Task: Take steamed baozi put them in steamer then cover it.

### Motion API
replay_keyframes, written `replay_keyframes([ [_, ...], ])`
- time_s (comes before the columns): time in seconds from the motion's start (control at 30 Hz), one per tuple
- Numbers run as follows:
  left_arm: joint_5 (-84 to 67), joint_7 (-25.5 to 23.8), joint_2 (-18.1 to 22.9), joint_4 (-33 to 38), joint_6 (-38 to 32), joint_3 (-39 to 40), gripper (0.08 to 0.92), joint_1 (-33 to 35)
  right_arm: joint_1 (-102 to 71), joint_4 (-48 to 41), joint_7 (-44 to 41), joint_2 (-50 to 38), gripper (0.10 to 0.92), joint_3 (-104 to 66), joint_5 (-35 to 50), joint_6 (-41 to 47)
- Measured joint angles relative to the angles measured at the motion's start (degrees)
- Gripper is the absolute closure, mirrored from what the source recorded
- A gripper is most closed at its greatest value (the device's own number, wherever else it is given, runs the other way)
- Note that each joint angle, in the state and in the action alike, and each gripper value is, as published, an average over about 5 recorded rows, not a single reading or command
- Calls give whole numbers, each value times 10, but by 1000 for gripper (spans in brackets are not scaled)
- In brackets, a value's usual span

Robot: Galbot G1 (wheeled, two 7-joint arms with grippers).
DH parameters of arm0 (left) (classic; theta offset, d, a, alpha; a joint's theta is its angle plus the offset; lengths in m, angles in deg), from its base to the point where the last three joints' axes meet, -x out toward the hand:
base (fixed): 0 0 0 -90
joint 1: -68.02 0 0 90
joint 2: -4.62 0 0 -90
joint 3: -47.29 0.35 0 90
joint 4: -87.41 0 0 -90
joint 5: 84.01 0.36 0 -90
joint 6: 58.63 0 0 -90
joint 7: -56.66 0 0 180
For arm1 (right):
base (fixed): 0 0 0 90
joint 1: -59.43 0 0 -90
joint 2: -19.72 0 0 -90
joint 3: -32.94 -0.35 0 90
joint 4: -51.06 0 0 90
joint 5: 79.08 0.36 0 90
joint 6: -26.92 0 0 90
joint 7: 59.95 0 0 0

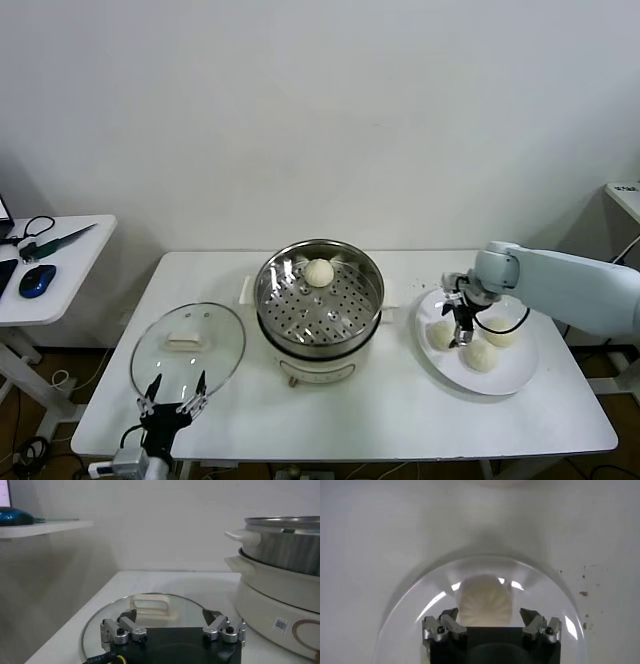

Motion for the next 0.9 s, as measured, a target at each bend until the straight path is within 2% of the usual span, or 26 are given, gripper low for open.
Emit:
replay_keyframes([
  [0.27, -1, 0, 0, -2, 0, 0, 177, -2, -11, -12, -3, 5, 377, -12, -7, -1],
  [0.63, -1, 0, 1, 3, 3, 1, 177, -1, 42, 5, -33, 3, 389, 6, -1, -20],
  [0.9, 2, 0, -1, 8, 6, 5, 177, -1, 197, 43, -73, 27, 389, 79, 72, -31],
])
